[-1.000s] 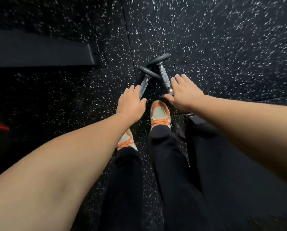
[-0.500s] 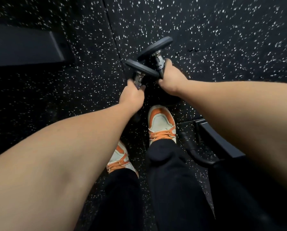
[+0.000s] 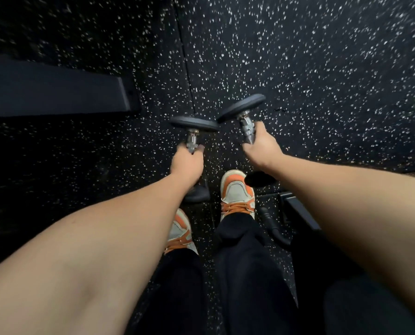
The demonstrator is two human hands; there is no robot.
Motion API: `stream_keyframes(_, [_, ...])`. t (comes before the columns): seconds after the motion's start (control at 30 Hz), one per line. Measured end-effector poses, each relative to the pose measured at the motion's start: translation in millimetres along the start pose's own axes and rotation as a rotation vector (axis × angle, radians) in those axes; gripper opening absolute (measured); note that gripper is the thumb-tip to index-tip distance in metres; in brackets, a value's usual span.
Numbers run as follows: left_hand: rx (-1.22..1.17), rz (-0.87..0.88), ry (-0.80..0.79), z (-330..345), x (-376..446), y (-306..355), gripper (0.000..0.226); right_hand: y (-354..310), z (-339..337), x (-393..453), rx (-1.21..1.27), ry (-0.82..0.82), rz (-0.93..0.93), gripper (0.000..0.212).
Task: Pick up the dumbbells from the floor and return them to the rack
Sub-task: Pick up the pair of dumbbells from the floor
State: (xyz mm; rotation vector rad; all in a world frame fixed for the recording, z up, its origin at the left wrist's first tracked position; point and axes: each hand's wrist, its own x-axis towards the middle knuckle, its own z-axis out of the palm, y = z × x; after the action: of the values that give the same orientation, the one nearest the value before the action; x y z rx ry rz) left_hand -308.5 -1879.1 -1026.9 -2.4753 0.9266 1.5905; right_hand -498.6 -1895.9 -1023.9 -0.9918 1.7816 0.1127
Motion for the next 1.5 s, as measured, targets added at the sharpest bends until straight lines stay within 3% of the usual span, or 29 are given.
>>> stream_keyframes(0.3, [-0.241, -0.032, 0.078, -89, -149, 44, 0.025, -92, -85, -142, 0.053, -0.062, -0.086, 0.038])
stream_keyframes(0.47, [-0.388, -0.023, 0.118, -151, -250, 81, 0.033, -161, -141, -236, 0.046, -0.081, -0.196, 0.038])
stream_keyframes(0.87, [-0.723, 0.071, 0.406, -291, -456, 107, 0.014, -308, -232, -437, -0.003, -0.244, -0.478, 0.029])
stream_keyframes(1.17, [-0.975, 0.11, 0.631, -316, -576, 23, 0.006, -316, -209, -559, -0.192, -0.358, -0.645, 0.029])
stream_keyframes(1.5, [-1.265, 0.062, 0.842, -252, -747, -151, 0.009, -253, -106, -723, -0.475, -0.586, -0.945, 0.035])
